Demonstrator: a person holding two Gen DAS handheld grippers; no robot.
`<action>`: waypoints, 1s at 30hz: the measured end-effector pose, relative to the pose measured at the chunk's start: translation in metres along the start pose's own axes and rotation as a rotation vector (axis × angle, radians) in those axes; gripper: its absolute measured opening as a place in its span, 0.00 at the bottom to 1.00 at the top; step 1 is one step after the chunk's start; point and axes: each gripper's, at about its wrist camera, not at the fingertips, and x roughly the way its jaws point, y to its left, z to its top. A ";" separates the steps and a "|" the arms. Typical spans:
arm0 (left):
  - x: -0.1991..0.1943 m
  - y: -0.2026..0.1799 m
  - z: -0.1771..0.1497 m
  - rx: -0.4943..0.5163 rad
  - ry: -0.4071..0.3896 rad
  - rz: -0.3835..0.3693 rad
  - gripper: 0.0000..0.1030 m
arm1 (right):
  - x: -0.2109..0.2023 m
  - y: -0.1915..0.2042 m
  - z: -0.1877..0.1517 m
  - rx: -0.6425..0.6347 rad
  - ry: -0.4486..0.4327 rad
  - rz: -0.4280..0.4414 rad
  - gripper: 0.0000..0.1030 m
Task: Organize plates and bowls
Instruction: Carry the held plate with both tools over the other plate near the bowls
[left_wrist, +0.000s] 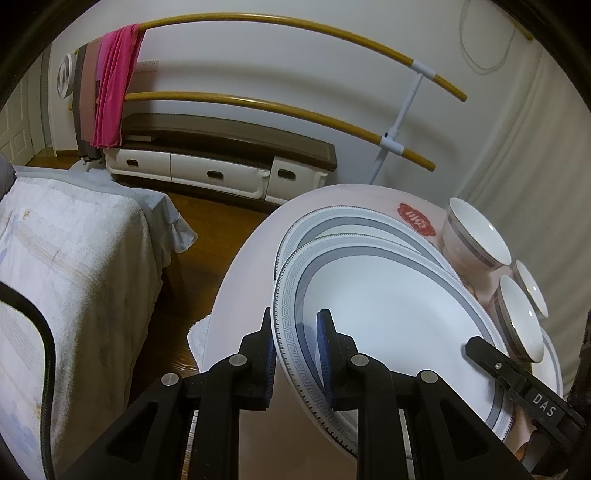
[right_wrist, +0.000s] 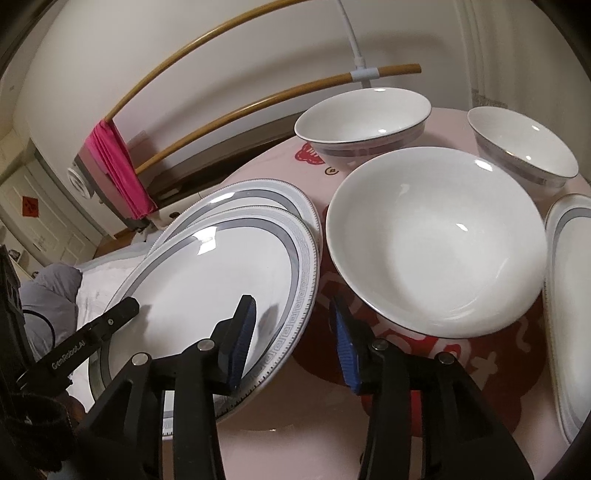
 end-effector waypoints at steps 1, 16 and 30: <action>0.000 0.001 0.000 -0.001 0.000 0.000 0.16 | 0.001 -0.001 0.000 0.003 -0.002 0.004 0.41; 0.006 -0.004 -0.008 0.010 -0.042 0.017 0.18 | 0.014 -0.002 -0.001 -0.002 -0.012 0.019 0.40; 0.015 -0.002 -0.011 0.002 -0.052 0.018 0.22 | 0.019 -0.001 -0.001 -0.010 -0.018 0.025 0.38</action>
